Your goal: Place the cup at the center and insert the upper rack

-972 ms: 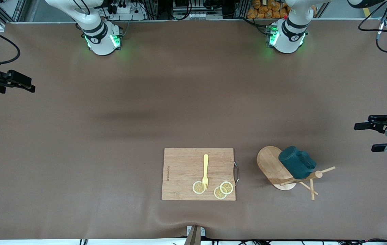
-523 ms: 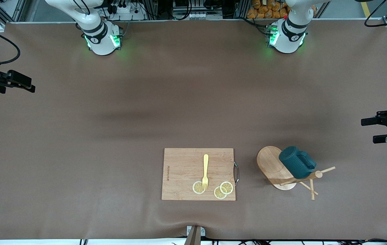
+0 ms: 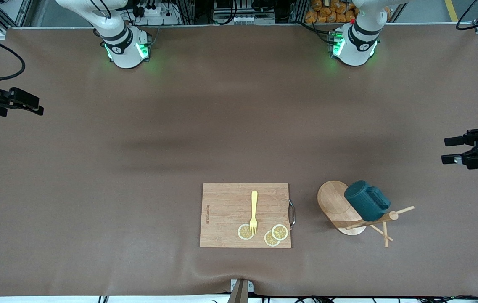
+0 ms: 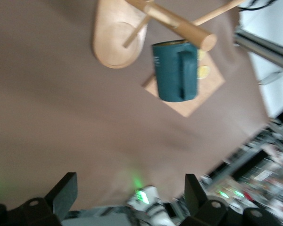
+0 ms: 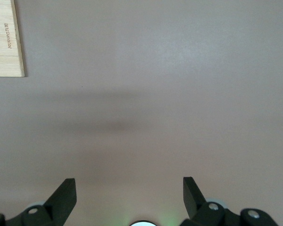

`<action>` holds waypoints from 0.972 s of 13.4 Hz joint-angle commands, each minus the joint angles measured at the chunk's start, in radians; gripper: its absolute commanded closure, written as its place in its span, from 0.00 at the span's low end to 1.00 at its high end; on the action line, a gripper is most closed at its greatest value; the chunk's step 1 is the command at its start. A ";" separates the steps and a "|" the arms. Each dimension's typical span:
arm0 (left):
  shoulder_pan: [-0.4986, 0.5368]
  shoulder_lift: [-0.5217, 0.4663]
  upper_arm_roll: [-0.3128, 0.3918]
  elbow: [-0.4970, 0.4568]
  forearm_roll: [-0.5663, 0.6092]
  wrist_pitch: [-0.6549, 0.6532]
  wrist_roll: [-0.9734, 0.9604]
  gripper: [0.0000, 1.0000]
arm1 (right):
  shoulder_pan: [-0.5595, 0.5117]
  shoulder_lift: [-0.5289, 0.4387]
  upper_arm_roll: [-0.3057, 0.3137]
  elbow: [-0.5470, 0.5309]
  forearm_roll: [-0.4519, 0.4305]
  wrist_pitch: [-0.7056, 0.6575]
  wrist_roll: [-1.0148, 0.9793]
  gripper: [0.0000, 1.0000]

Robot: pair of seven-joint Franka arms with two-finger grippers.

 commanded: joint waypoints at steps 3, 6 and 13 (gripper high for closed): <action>-0.164 -0.109 0.003 -0.025 0.375 0.030 0.040 0.00 | -0.018 0.008 -0.003 0.014 -0.008 -0.003 0.015 0.00; -0.221 -0.182 -0.052 -0.067 0.538 0.045 0.041 0.00 | -0.025 0.008 -0.002 0.014 -0.008 -0.003 0.017 0.00; -0.210 -0.437 -0.106 -0.423 0.649 0.327 0.171 0.00 | -0.013 0.008 0.001 0.012 -0.007 -0.004 0.038 0.00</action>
